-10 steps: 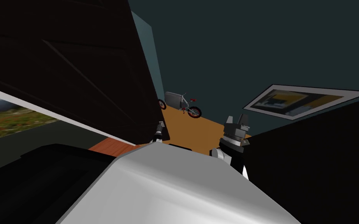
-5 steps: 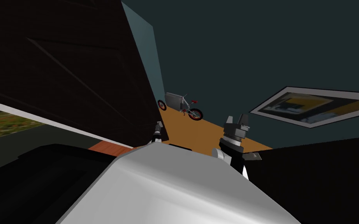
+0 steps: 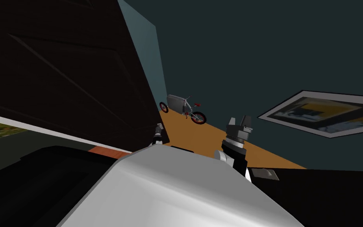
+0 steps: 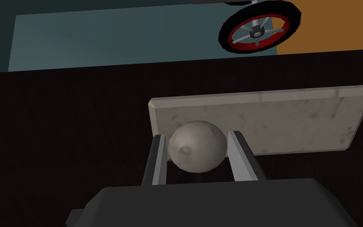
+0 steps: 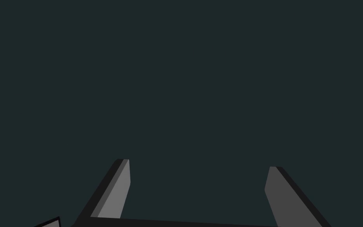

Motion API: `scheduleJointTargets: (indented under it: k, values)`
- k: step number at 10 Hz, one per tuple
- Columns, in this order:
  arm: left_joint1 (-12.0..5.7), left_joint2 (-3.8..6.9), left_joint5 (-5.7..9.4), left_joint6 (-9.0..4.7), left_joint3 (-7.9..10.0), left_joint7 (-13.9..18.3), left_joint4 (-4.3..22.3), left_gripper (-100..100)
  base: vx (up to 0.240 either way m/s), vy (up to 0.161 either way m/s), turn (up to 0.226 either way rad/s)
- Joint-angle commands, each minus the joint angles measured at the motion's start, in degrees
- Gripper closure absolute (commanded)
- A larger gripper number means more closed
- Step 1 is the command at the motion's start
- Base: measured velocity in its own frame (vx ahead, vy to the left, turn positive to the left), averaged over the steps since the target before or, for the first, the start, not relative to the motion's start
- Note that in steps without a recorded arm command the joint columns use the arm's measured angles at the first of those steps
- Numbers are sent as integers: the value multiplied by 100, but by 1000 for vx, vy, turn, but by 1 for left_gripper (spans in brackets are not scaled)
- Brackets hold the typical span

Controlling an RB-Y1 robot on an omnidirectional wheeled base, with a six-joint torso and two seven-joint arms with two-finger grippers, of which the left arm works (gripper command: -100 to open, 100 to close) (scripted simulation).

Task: Push the door open

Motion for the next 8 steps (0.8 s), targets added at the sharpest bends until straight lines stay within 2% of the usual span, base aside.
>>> scheduleJointTargets:
  k: [1, 4, 8]
  values:
    - [-43, 53, 60, -52, 119, -29, 13, 100, 220, -3, 55]
    - [-35, 66, 188, -53, 354, -105, 20, 100, 212, 2, 59]
    - [-27, 31, 334, -55, 619, -191, 28, 100, 231, 6, 56]
